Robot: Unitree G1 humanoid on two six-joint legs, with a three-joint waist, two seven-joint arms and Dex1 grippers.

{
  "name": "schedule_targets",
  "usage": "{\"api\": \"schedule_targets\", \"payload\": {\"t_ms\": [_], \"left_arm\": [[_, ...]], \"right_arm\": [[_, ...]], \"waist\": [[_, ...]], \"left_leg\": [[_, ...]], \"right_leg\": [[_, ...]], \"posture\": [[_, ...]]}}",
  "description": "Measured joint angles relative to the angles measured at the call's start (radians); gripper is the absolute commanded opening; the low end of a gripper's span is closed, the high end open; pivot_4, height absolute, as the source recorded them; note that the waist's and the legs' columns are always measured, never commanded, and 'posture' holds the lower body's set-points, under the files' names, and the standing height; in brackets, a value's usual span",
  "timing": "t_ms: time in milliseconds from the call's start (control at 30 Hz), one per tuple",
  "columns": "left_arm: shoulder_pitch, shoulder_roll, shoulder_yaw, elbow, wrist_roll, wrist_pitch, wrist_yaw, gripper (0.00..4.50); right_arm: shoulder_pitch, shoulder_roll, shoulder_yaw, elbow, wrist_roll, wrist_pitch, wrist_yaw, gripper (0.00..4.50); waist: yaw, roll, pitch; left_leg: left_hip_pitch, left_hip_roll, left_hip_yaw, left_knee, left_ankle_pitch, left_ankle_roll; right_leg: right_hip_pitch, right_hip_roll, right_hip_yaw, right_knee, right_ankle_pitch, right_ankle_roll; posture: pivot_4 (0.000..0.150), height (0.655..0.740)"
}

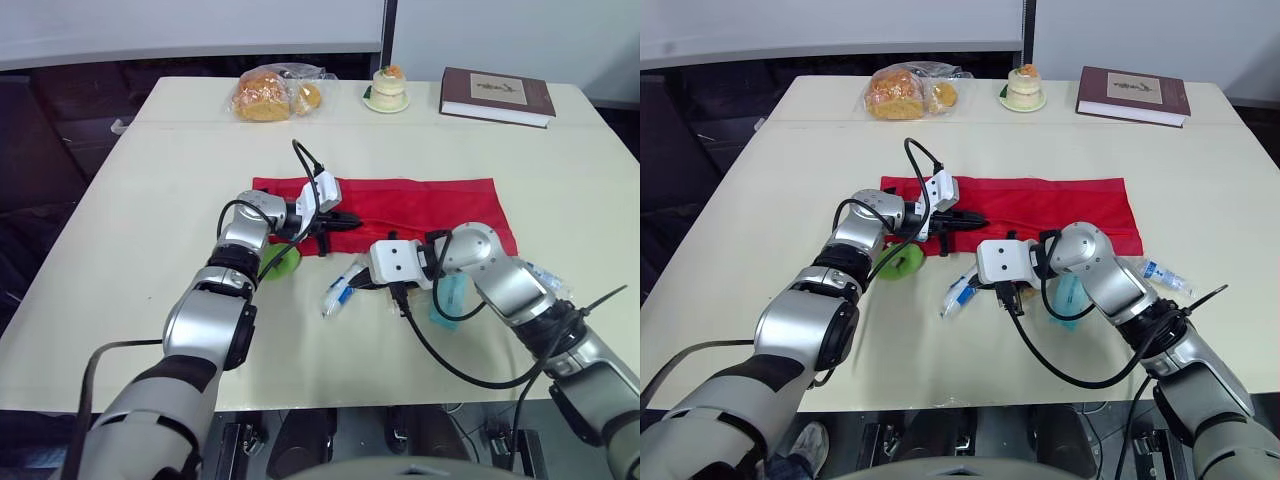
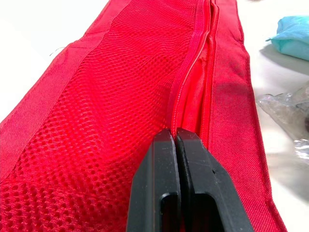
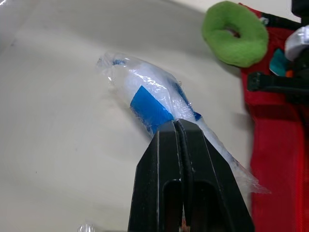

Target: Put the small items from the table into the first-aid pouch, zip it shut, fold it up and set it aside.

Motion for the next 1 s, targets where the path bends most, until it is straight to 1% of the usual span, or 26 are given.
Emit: {"api": "schedule_targets", "payload": {"t_ms": [33, 67, 100, 167, 267, 367, 467, 500, 567, 600, 633, 667, 733, 767, 800, 833, 867, 967, 1000], "left_arm": [[0.0, 0.0, 0.0, 0.0, 0.0, 0.0, 0.0, 0.0], [0.0, 0.0, 0.0, 0.0, 0.0, 0.0, 0.0, 0.0], [0.0, 0.0, 0.0, 0.0, 0.0, 0.0, 0.0, 0.0], [0.0, 0.0, 0.0, 0.0, 0.0, 0.0, 0.0, 0.0], [0.0, -0.001, 0.0, 0.0, 0.0, 0.0, 0.001, 0.0], [0.001, 0.0, 0.0, 0.0, 0.0, 0.0, 0.001, 0.0], [0.001, -0.001, 0.0, 0.0, 0.0, 0.0, 0.002, 0.0], [0.001, -0.004, 0.0, 0.0, 0.0, 0.0, 0.002, 0.0], [0.001, -0.004, 0.0, 0.0, 0.0, 0.0, 0.002, 0.0], [0.001, -0.004, 0.0, 0.0, 0.0, 0.0, 0.002, 0.0], [0.001, -0.004, 0.0, 0.0, 0.0, 0.0, 0.002, 0.0], [0.001, -0.004, 0.0, 0.0, 0.0, 0.0, 0.003, 0.0], [0.001, -0.004, 0.0, 0.0, 0.0, 0.0, 0.003, 0.0], [0.001, -0.004, 0.0, 0.0, 0.0, 0.0, 0.004, 0.0], [0.001, -0.005, 0.0, 0.0, 0.0, 0.0, 0.004, 0.0], [0.001, -0.005, 0.0, 0.0, 0.0, 0.0, 0.004, 0.0], [0.001, -0.005, 0.0, 0.0, 0.0, 0.0, 0.004, 0.0], [0.001, -0.006, 0.0, 0.0, 0.0, -0.001, 0.004, 0.0], [0.001, -0.008, 0.0, -0.001, 0.0, -0.001, 0.003, 0.0]], "right_arm": [[-0.005, -0.001, 0.001, 0.001, 0.0, 0.006, 0.01, 1.33], [-0.008, -0.001, 0.001, 0.001, 0.0, 0.007, 0.015, 1.67], [-0.022, 0.0, 0.001, 0.001, 0.0, 0.012, 0.023, 2.16], [-0.038, 0.008, 0.001, 0.002, -0.001, 0.02, 0.024, 2.96], [-0.063, 0.019, 0.021, 0.023, -0.019, 0.013, 0.033, 4.42], [-0.082, 0.029, 0.048, 0.066, -0.047, -0.001, 0.043, 4.47], [-0.121, 0.077, 0.08, 0.142, -0.082, -0.017, 0.038, 4.47], [-0.138, 0.101, 0.091, 0.175, -0.096, -0.028, 0.035, 4.08], [-0.145, 0.112, 0.093, 0.195, -0.107, -0.039, 0.032, 3.7], [-0.149, 0.124, 0.093, 0.216, -0.115, -0.042, 0.025, 3.26], [-0.149, 0.129, 0.093, 0.222, -0.116, -0.042, 0.022, 2.67], [-0.149, 0.135, 0.093, 0.226, -0.116, -0.042, 0.022, 2.34], [-0.149, 0.139, 0.092, 0.224, -0.115, -0.031, 0.022, 1.32], [-0.148, 0.138, 0.089, 0.22, -0.114, -0.022, 0.022, 1.12], [-0.14, 0.134, 0.077, 0.195, -0.109, 0.005, 0.02, 0.58], [-0.131, 0.127, 0.066, 0.168, -0.1, 0.033, 0.018, 0.18], [-0.124, 0.122, 0.053, 0.148, -0.092, 0.053, 0.017, 0.08], [-0.095, 0.108, 0.01, 0.079, -0.068, 0.119, 0.001, 0.08], [-0.056, 0.081, -0.039, -0.008, -0.033, 0.192, -0.013, 0.08]], "waist": [[0.0, 0.0, 0.0], [0.0, 0.0, 0.0], [0.0, 0.0, 0.0], [0.0, 0.0, 0.0], [0.0, 0.0, 0.0], [-0.001, 0.0, 0.0], [-0.003, 0.0, 0.0], [-0.003, 0.0, 0.0], [-0.003, 0.0, 0.0], [-0.002, 0.0, 0.0], [-0.002, 0.0, 0.0], [-0.002, 0.0, 0.0], [-0.002, 0.0, 0.0], [-0.002, 0.0, 0.0], [-0.001, 0.0, 0.0], [-0.001, 0.0, 0.0], [-0.001, 0.0, 0.0], [-0.001, 0.0, 0.0], [0.001, 0.0, 0.0]], "left_leg": [[0.0, 0.0, 0.0, 0.0, 0.0, 0.0], [0.0, 0.0, 0.0, 0.0, 0.0, 0.0], [0.0, 0.0, 0.0, 0.0, 0.0, 0.0], [0.0, 0.0, 0.0, 0.0, 0.0, 0.0], [0.0, 0.0, 0.0, 0.0, 0.0, 0.0], [0.0, 0.0, 0.0, 0.0, 0.0, 0.0], [0.0, 0.0, 0.0, 0.0, 0.0, 0.0], [0.0, 0.0, 0.0, 0.0, 0.0, 0.0], [0.0, 0.0, 0.0, 0.0, 0.0, 0.0], [0.0, 0.0, 0.0, 0.0, 0.0, 0.0], [0.0, 0.0, 0.0, 0.0, 0.0, 0.0], [0.0, 0.0, 0.0, 0.0, 0.0, 0.0], [0.0, 0.0, 0.0, 0.0, 0.0, 0.0], [0.0, 0.0, 0.0, 0.0, 0.0, 0.0], [0.0, 0.0, 0.0, 0.0, 0.0, 0.0], [0.0, 0.0, 0.0, 0.0, 0.0, 0.0], [0.0, 0.001, 0.0, 0.0, 0.0, 0.0], [0.0, 0.0, 0.0, 0.0, 0.0, 0.0], [0.0, 0.0, 0.0, 0.0, 0.0, 0.0]], "right_leg": [[0.0, 0.0, 0.0, 0.0, 0.0, 0.0], [0.0, 0.0, 0.0, 0.0, 0.0, 0.0], [0.0, 0.0, 0.0, 0.0, 0.0, 0.0], [0.0, 0.0, 0.0, 0.0, 0.0, 0.0], [0.0, 0.0, 0.0, 0.0, 0.0, 0.0], [0.0, 0.0, 0.0, 0.0, 0.0, 0.0], [0.0, 0.0, 0.0, 0.0, 0.0, 0.0], [0.0, 0.001, 0.0, 0.0, 0.0, 0.0], [0.0, 0.001, 0.0, 0.0, 0.0, 0.0], [0.0, 0.0, 0.0, 0.0, 0.0, 0.0], [0.0, 0.0, 0.0, 0.0, 0.0, 0.0], [0.0, 0.0, 0.0, 0.0, 0.0, 0.0], [0.0, 0.0, 0.0, 0.0, 0.0, 0.0], [0.0, 0.0, 0.0, 0.0, 0.0, 0.0], [0.0, 0.0, 0.0, 0.0, 0.0, 0.0], [0.0, 0.0, 0.0, 0.0, 0.0, 0.0], [0.0, 0.0, 0.0, 0.0, 0.0, 0.0], [0.0, 0.0, 0.0, 0.0, 0.0, 0.0], [0.0, 0.0, 0.0, 0.0, 0.0, 0.0]], "posture": [[0.15, 0.7289], [0.15, 0.7289], [0.15, 0.7289], [0.15, 0.7289], [0.15, 0.7289], [0.15, 0.7289], [0.15, 0.7289], [0.15, 0.7289], [0.15, 0.7289], [0.15, 0.7289], [0.15, 0.7289], [0.15, 0.7289], [0.15, 0.7289], [0.15, 0.7289], [0.15, 0.7289], [0.15, 0.7289], [0.15, 0.7289], [0.15, 0.7289], [0.15, 0.7289]]}}
